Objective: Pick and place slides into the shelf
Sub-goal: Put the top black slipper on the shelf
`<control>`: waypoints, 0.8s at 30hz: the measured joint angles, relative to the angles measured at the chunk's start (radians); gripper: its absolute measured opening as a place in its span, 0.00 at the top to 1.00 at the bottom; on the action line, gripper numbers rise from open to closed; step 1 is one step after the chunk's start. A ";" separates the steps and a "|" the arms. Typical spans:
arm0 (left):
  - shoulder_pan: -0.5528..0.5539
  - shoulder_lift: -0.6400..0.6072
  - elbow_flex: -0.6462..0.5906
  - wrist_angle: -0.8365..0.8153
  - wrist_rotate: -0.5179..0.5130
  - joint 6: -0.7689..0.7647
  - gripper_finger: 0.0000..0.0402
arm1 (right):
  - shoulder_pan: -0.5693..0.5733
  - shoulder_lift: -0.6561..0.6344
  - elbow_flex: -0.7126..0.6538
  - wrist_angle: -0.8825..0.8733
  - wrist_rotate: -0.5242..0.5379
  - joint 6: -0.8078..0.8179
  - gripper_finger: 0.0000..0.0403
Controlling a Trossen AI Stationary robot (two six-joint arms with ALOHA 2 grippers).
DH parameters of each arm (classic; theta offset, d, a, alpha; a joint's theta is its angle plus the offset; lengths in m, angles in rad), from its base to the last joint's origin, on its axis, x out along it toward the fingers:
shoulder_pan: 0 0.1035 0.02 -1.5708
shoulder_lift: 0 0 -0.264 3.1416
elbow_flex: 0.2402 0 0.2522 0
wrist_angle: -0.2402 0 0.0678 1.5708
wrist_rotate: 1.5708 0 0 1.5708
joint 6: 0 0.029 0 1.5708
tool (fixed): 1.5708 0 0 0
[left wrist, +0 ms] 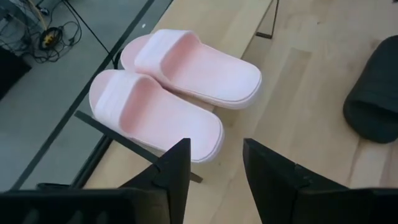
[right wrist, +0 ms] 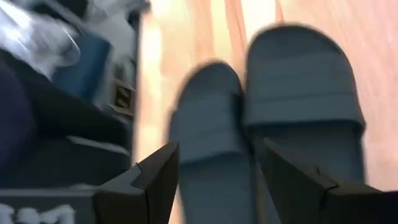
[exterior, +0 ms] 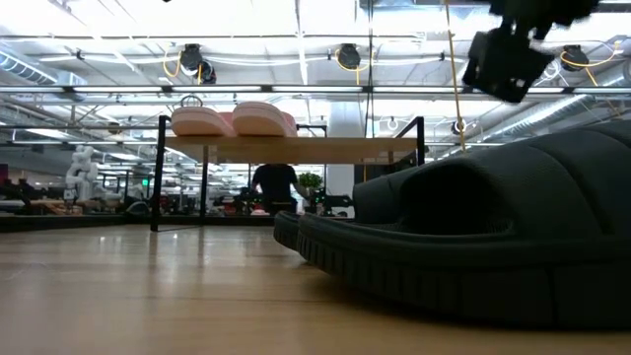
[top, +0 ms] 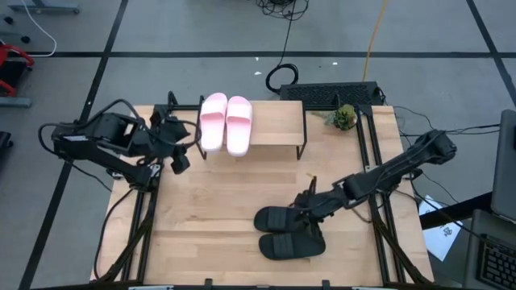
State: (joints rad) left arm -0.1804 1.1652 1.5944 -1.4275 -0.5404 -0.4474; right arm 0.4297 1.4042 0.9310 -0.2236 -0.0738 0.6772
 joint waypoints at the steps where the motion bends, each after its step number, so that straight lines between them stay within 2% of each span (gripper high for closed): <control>1: -0.004 0.000 0.000 -0.005 0.000 -0.004 0.63 | 0.000 0.020 0.000 -0.010 0.000 -0.036 0.48; 8: -0.018 0.000 0.000 -0.071 -0.001 -0.045 0.63 | -0.034 0.131 0.000 -0.080 0.070 -0.251 0.48; 12: -0.018 0.000 0.000 -0.088 -0.002 -0.083 0.63 | -0.062 0.131 0.000 -0.097 0.128 -0.343 0.48; 24: -0.018 0.000 0.000 -0.088 -0.010 -0.115 0.63 | -0.117 0.129 -0.001 -0.086 0.144 -0.538 0.48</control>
State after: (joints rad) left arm -0.1986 1.1652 1.5944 -1.5152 -0.5507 -0.5625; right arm 0.3128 1.5330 0.9298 -0.3101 0.0698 0.1389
